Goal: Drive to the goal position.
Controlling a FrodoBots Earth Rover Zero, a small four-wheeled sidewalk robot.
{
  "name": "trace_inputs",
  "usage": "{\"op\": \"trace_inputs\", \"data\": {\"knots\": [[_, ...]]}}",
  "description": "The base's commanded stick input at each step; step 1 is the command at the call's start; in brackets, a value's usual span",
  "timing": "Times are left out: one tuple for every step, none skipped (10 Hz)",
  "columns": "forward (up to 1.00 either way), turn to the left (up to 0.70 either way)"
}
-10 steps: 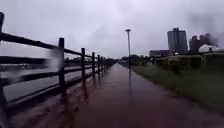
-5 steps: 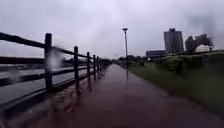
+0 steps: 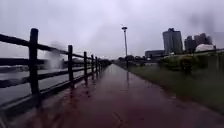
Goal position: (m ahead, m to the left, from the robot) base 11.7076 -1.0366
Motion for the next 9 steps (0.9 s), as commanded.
{"op": "trace_inputs", "data": {"knots": [[1.00,0.01],[1.00,0.01],[1.00,0.01],[1.00,0.01],[1.00,0.01],[1.00,0.06],[1.00,0.14],[1.00,0.11],[1.00,0.04]]}}
